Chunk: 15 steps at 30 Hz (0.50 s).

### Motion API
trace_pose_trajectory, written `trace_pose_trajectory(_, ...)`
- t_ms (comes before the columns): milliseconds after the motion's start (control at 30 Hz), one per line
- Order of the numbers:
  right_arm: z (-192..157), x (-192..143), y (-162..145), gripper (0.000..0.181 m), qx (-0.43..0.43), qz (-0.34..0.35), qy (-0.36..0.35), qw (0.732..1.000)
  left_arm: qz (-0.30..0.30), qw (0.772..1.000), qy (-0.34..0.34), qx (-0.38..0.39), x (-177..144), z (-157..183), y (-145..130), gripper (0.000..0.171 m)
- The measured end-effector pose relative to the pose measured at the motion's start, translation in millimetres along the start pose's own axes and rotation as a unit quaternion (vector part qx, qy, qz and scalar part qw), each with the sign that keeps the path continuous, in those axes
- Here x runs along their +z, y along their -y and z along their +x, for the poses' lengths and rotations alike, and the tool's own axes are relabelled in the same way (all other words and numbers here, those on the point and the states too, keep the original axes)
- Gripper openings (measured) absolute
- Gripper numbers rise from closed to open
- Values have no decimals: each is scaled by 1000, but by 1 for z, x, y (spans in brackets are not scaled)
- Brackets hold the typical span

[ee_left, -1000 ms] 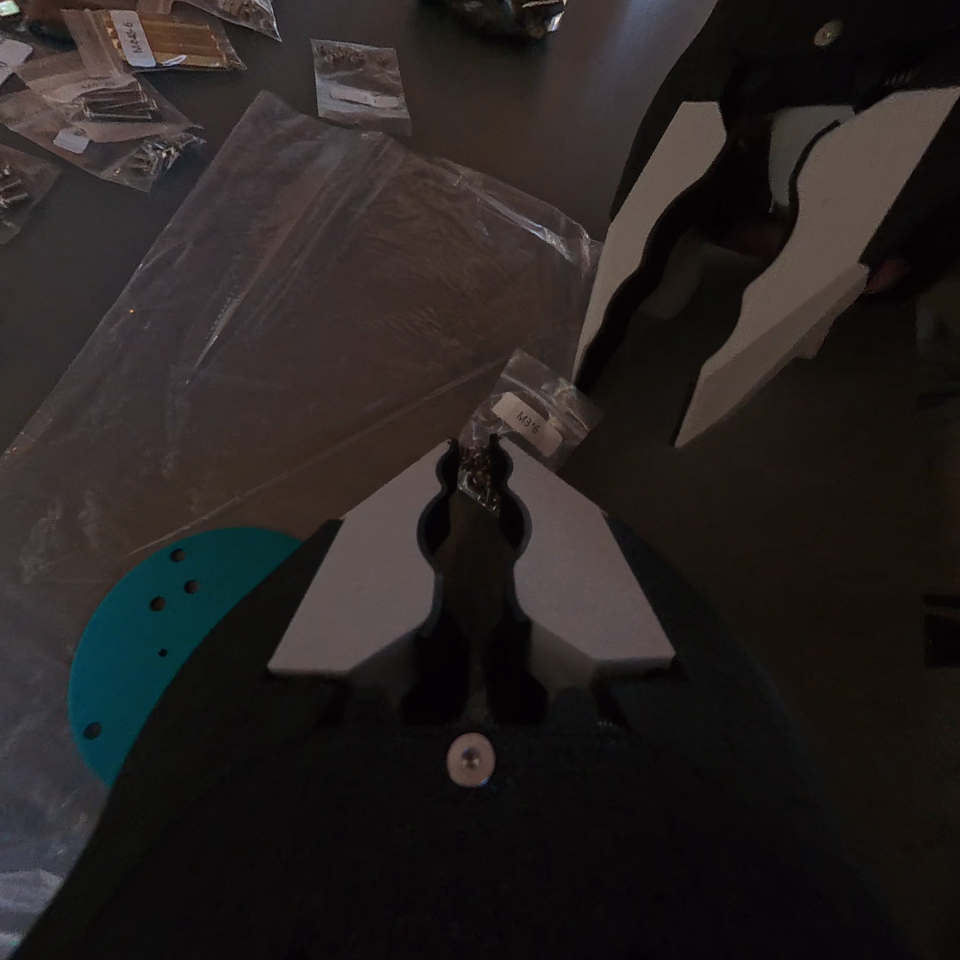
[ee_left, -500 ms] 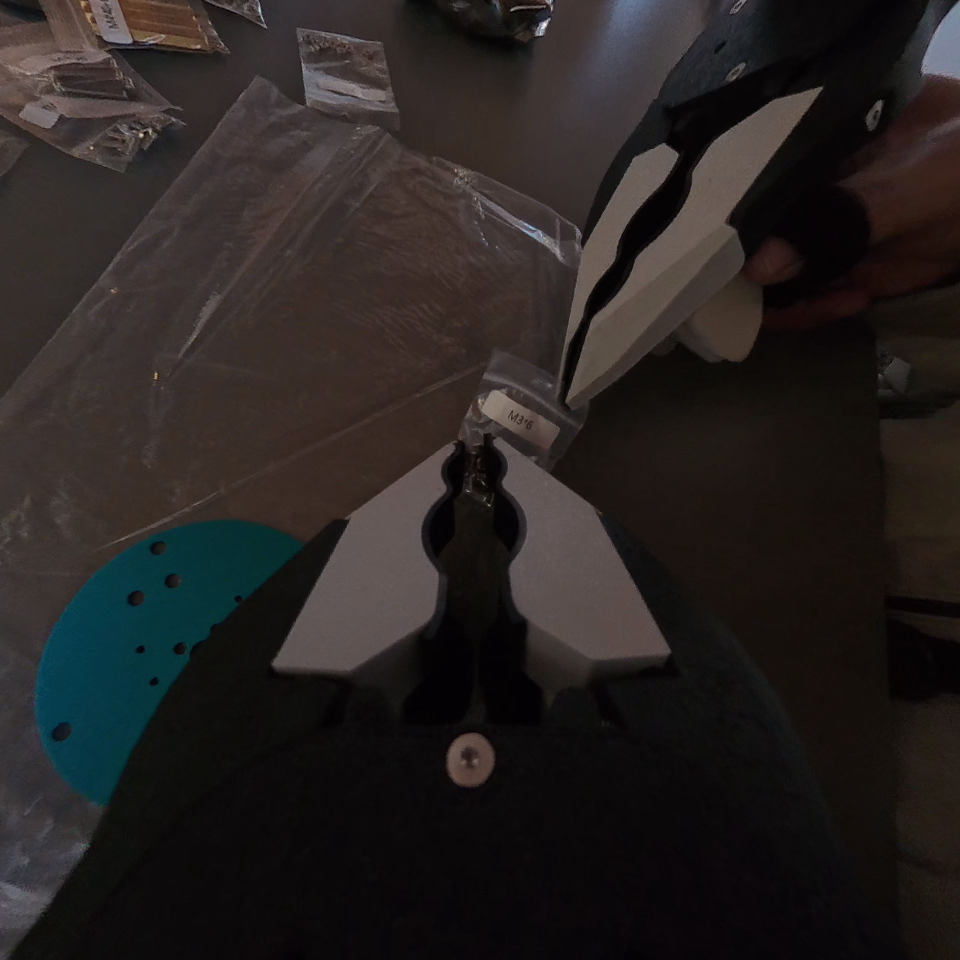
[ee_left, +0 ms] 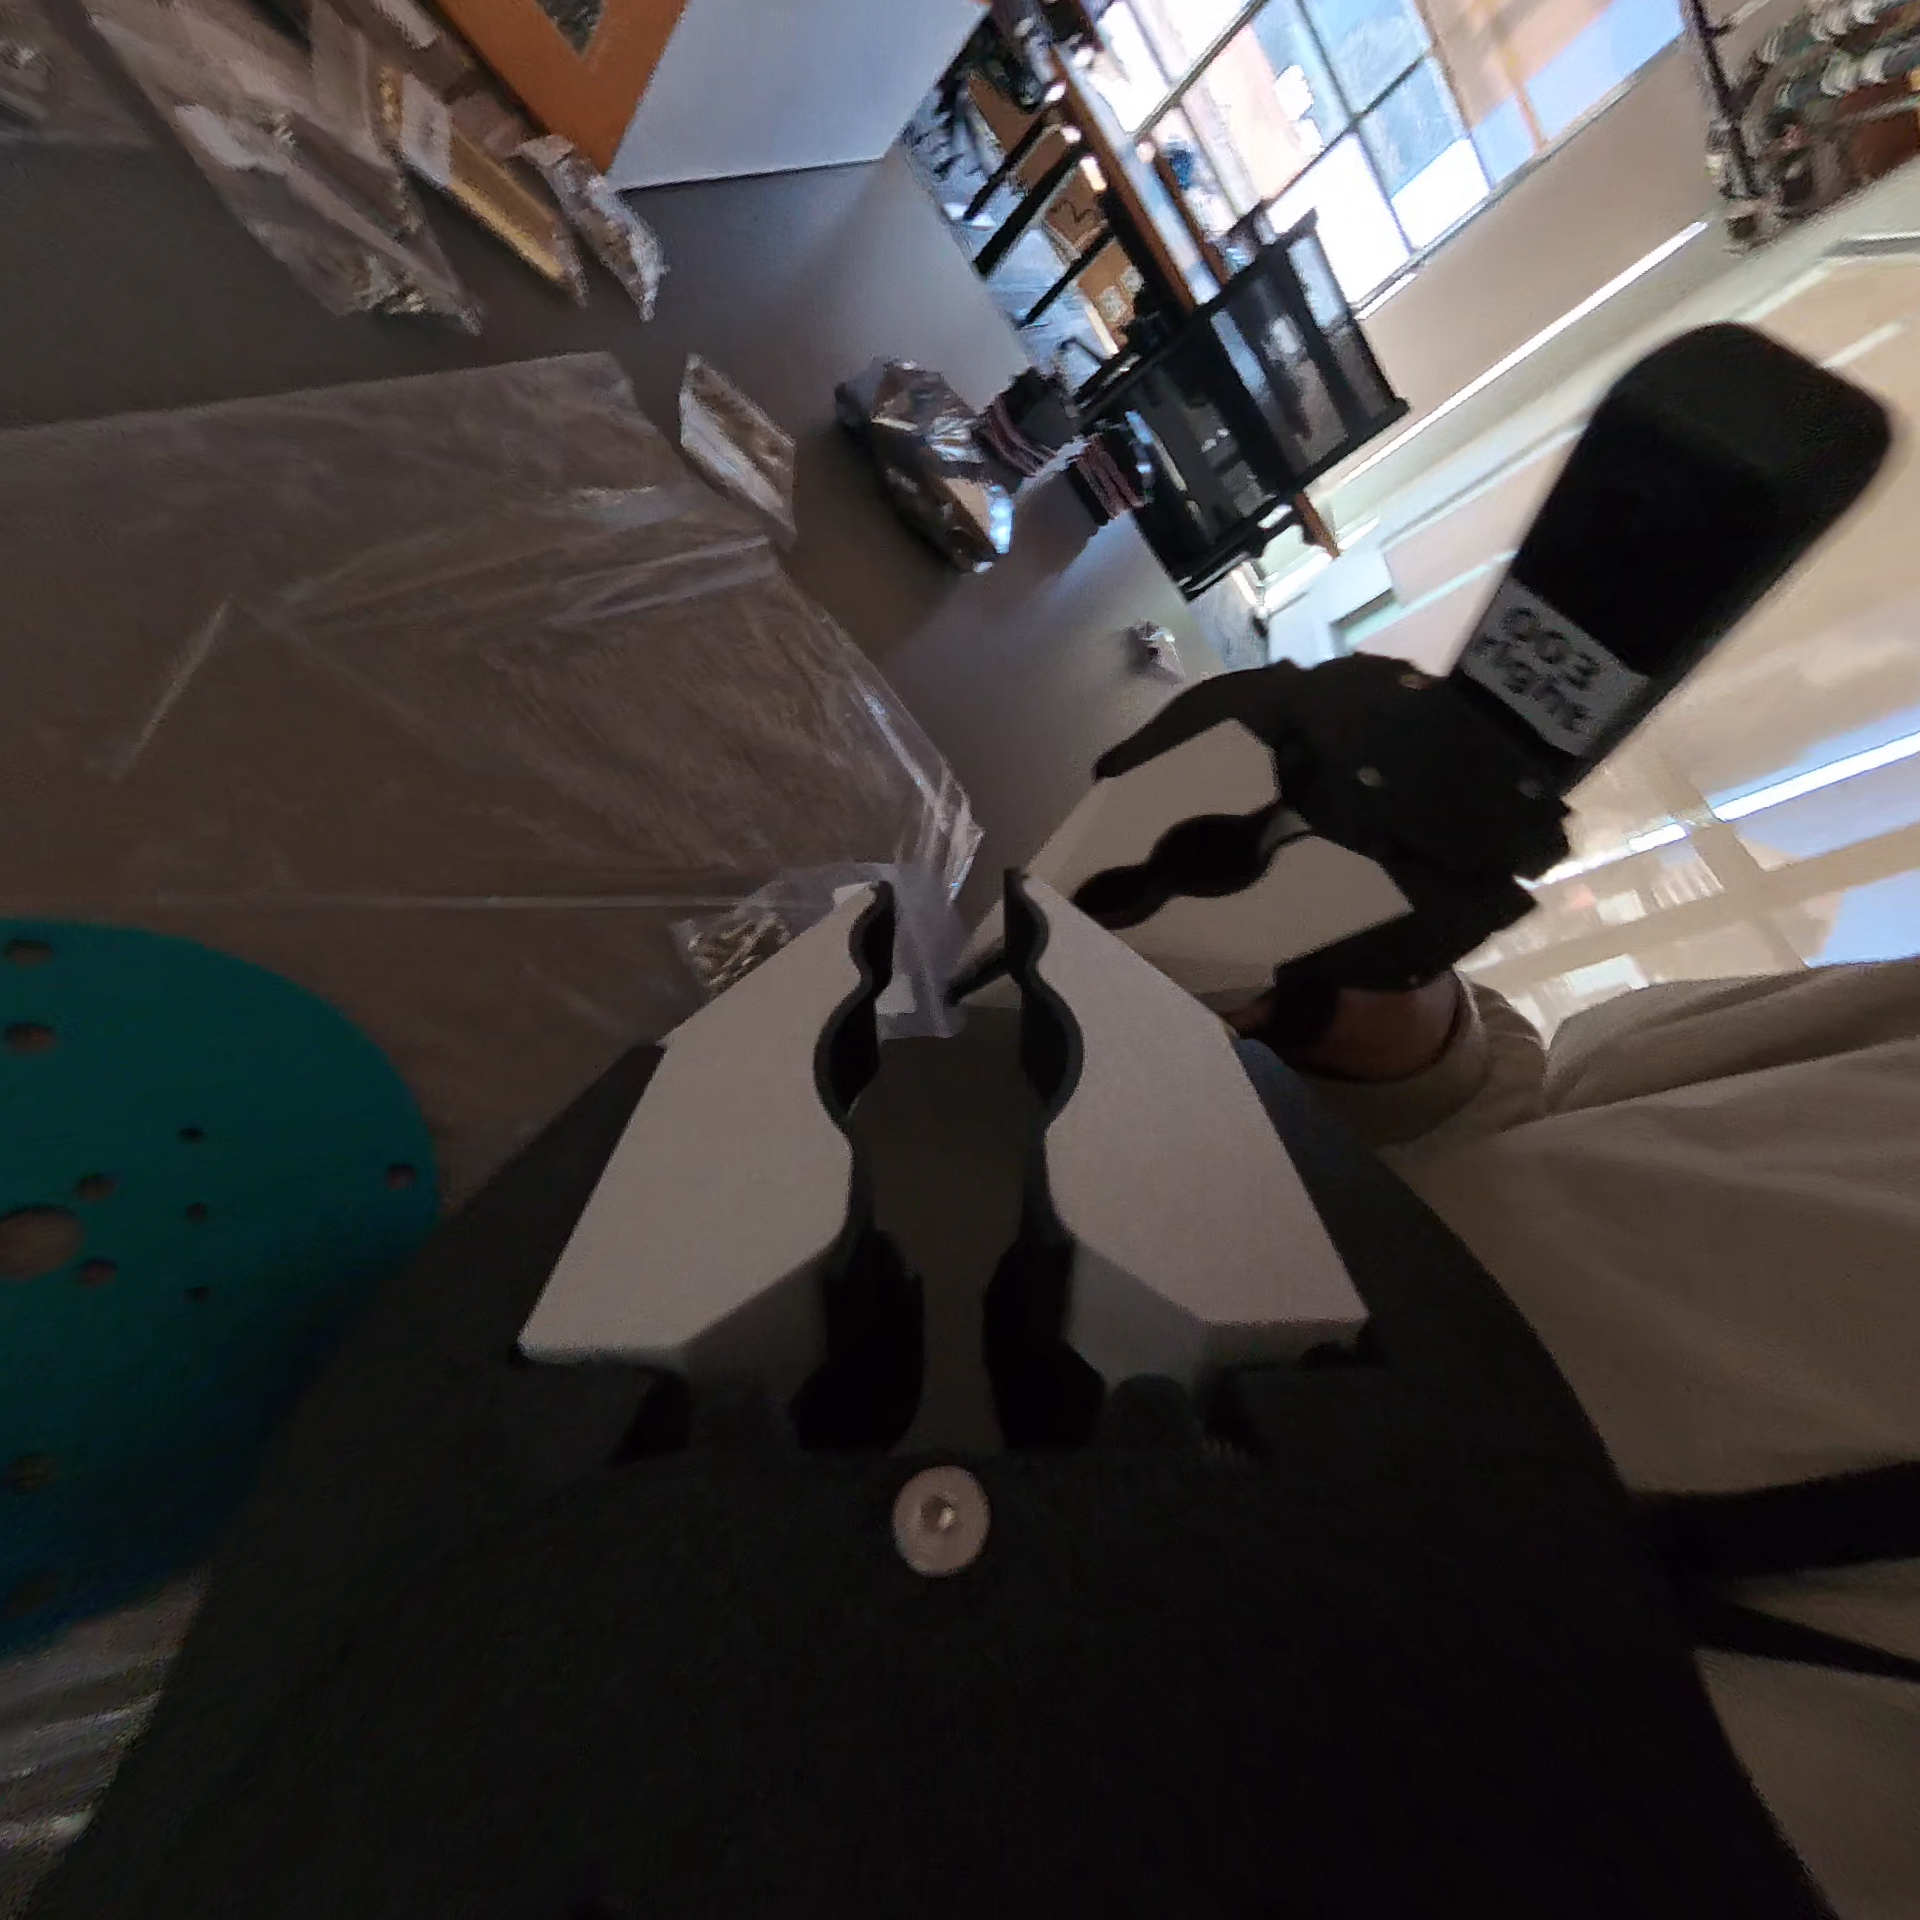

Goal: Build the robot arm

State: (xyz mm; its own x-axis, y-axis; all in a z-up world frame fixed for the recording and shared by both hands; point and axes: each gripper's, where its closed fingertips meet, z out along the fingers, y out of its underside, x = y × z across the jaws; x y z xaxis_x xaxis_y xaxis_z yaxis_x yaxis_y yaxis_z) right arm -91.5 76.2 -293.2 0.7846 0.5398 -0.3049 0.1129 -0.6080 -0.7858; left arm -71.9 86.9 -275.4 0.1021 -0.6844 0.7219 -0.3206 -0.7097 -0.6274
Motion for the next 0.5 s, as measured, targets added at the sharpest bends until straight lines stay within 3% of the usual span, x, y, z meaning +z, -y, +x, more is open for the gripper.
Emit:
trace_pose_trajectory(133,2,3,-3,0,-21,-12,-15,1000,-9,1000,17,-23,2,-9,-10,3)
trace_pose_trajectory(300,-2,2,1,2,2,8,19,1000,6,999,19,-41,0,-8,-9,0)
trace_pose_trajectory(433,-7,-18,27,20,89,99,130,982,51,992,-66,-91,-9,6,0,0)
trace_pose_trajectory(500,-5,-21,29,28,137,107,180,968,78,983,-122,-115,-16,17,6,0)
